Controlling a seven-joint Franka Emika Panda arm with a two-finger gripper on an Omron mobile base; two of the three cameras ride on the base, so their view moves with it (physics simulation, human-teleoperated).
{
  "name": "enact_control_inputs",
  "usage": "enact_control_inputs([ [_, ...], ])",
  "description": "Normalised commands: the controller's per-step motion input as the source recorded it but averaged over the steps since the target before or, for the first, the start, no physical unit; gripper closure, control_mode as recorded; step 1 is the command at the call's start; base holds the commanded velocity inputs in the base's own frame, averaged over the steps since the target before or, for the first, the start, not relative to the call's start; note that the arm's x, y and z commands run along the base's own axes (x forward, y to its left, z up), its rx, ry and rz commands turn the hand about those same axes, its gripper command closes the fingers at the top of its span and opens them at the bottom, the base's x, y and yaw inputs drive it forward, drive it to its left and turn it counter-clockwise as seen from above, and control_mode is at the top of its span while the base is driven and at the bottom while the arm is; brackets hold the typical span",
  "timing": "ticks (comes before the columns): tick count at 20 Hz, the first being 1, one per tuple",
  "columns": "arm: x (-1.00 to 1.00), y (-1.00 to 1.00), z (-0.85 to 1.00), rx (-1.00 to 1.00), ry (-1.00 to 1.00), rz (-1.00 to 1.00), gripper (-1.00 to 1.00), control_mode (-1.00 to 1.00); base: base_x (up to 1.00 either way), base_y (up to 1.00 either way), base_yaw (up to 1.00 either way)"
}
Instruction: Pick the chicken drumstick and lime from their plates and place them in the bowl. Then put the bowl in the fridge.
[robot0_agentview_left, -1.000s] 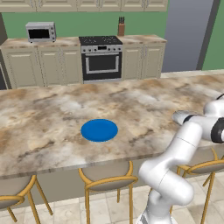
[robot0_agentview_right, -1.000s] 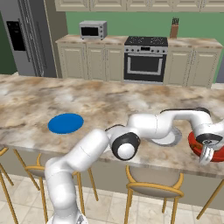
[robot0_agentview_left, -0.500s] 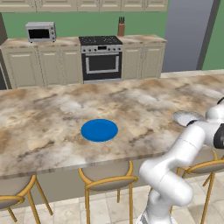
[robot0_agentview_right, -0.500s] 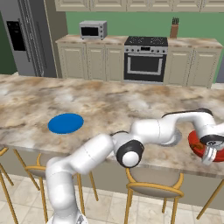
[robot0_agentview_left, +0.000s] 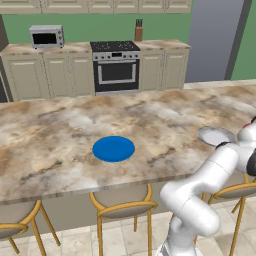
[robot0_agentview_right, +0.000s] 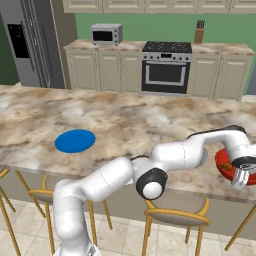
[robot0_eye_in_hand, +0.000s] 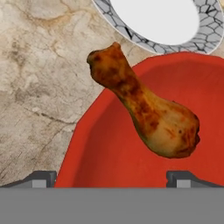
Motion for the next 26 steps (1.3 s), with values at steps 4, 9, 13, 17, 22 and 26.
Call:
enact_control_inputs([
  [4, 0.0, 0.1, -0.12, 0.02, 0.0, 0.0, -1.0, -1.0, 0.0, 0.0, 0.0],
  [9, 0.0, 0.15, -0.15, 0.01, 0.0, 0.0, -1.0, -1.0, 0.0, 0.0, 0.0],
  [13, 0.0, 0.12, -0.19, 0.0, 0.0, 0.0, -1.0, -1.0, 0.0, 0.0, 0.0],
  [17, 0.0, 0.0, -0.21, 0.0, 0.0, 0.0, -1.0, -1.0, 0.0, 0.0, 0.0],
  [22, 0.04, 0.01, -0.17, 0.0, 0.0, 0.0, -1.0, -1.0, 0.0, 0.0, 0.0],
  [26, 0.04, 0.01, -0.18, 0.0, 0.0, 0.0, -1.0, -1.0, 0.0, 0.0, 0.0],
])
